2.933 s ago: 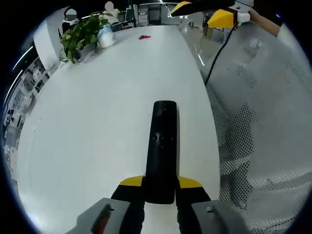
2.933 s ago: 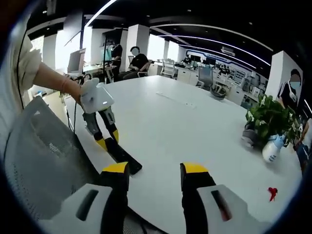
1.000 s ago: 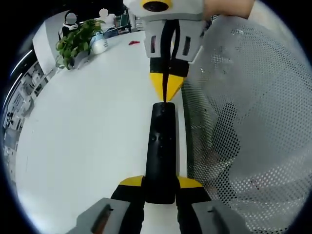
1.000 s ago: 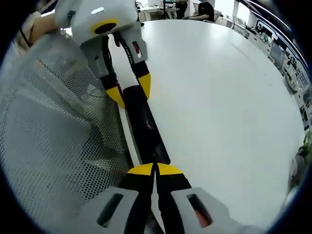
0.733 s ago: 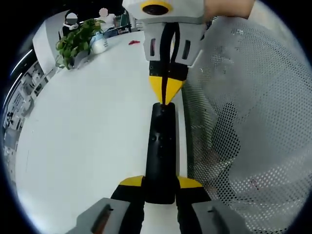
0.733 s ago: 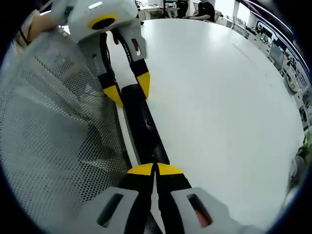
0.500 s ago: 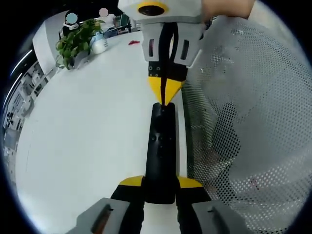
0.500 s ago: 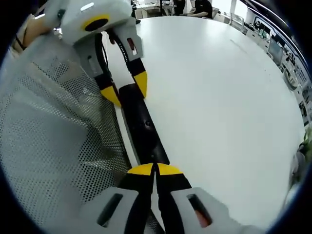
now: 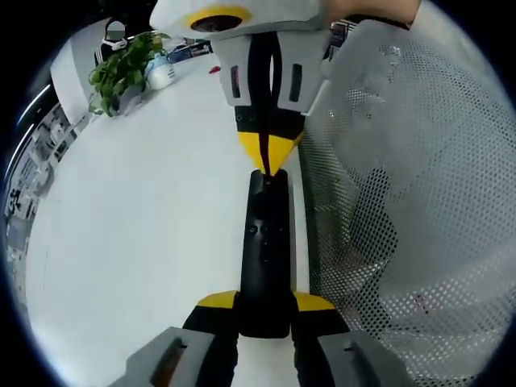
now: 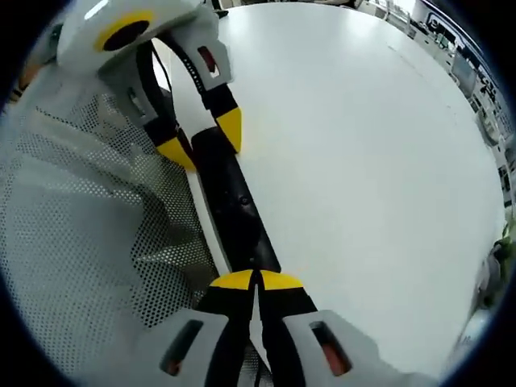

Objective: Press the specified remote control buttons in sequence, fully releasing each button before pressing the next.

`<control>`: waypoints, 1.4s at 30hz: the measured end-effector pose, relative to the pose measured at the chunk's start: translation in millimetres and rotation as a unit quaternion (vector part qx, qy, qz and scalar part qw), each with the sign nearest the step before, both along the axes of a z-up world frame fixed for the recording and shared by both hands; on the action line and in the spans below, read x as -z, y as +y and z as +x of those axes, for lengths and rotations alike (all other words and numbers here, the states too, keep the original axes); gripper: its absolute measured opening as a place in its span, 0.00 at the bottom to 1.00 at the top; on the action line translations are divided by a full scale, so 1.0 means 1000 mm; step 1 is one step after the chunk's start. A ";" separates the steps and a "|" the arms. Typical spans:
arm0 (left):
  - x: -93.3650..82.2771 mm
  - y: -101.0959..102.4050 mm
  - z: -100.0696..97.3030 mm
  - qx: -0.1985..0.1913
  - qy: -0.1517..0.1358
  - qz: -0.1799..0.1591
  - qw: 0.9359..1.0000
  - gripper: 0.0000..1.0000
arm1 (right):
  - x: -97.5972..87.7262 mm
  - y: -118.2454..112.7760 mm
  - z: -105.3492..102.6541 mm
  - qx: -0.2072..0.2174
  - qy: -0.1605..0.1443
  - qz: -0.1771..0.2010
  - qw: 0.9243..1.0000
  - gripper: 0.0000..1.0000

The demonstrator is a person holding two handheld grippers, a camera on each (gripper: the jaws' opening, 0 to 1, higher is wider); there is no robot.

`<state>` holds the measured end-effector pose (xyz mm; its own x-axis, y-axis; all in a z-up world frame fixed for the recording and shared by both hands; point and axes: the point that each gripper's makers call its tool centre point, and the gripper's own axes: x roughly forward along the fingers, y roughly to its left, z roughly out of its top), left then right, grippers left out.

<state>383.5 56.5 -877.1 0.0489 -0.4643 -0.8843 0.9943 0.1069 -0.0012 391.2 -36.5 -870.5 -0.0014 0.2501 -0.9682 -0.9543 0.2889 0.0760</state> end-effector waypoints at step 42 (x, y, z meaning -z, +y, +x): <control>0.000 0.001 0.000 -0.010 0.007 -0.021 1.000 0.24 | 0.000 0.010 0.002 -0.063 0.009 -0.023 0.998 0.00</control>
